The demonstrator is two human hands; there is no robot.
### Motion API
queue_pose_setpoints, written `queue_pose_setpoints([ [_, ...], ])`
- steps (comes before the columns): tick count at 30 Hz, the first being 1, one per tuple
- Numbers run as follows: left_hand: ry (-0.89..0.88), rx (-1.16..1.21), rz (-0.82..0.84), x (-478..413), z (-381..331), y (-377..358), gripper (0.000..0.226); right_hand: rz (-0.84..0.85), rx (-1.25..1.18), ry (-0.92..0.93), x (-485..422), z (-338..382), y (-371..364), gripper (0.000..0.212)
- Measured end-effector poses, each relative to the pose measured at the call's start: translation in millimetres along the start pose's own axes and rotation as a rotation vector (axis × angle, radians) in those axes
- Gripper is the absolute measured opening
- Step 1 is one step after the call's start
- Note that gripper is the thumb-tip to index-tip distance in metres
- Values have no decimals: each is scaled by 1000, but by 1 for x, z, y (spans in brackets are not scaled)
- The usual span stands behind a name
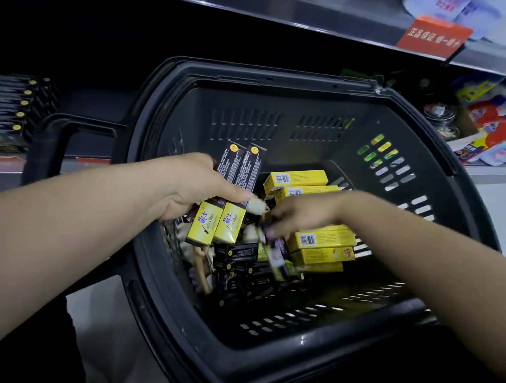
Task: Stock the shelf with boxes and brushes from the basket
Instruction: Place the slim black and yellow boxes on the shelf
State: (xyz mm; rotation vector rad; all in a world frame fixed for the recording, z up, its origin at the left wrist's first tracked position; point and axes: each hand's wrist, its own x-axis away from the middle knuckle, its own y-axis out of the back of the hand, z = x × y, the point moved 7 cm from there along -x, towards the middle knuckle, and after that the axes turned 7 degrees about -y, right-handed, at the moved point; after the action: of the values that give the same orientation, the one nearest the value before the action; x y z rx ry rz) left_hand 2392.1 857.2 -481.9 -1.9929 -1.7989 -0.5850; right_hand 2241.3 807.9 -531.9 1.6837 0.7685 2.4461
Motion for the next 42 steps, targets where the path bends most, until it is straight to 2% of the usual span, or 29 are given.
queue_pose_setpoints([
  [2, 1, 51, -6, 1, -2, 1, 45, -43, -582, 165, 25, 7, 33, 20],
  [4, 10, 139, 23, 3, -4, -2, 49, -37, -973, 328, 44, 10, 54, 32],
  [6, 18, 202, 54, 5, -6, -4, 54, -16, -1164, 441, 52, 20, 61, 35],
  [9, -4, 276, 78, 6, -9, -6, 54, -72, -1356, 497, 52, 38, 60, 31],
  [13, -46, 321, 71, 9, -12, -6, 51, -331, -1397, 413, 48, 44, 59, 20],
  [15, -42, 329, 53, 10, -12, -5, 53, -391, -1468, 378, 46, 39, 60, 17],
  [20, -35, 354, -1, 9, -11, 1, 68, -320, -1447, 372, 46, 40, 58, 29],
  [24, -50, 368, -22, 7, -11, 3, 58, -360, -1445, 282, 45, 32, 58, 45],
  [27, -52, 381, 4, 8, -12, 1, 45, -444, -1481, 191, 42, 22, 58, 47],
  [30, -49, 348, -2, 8, -11, 1, 51, -476, -1509, 119, 40, 16, 57, 49],
  [35, -37, 344, 23, 11, -12, -3, 61, -458, -1539, 224, 42, 27, 59, 27],
  [42, -74, 376, 81, 13, -12, -17, 52, -538, -1454, 188, 39, 41, 51, 42],
])
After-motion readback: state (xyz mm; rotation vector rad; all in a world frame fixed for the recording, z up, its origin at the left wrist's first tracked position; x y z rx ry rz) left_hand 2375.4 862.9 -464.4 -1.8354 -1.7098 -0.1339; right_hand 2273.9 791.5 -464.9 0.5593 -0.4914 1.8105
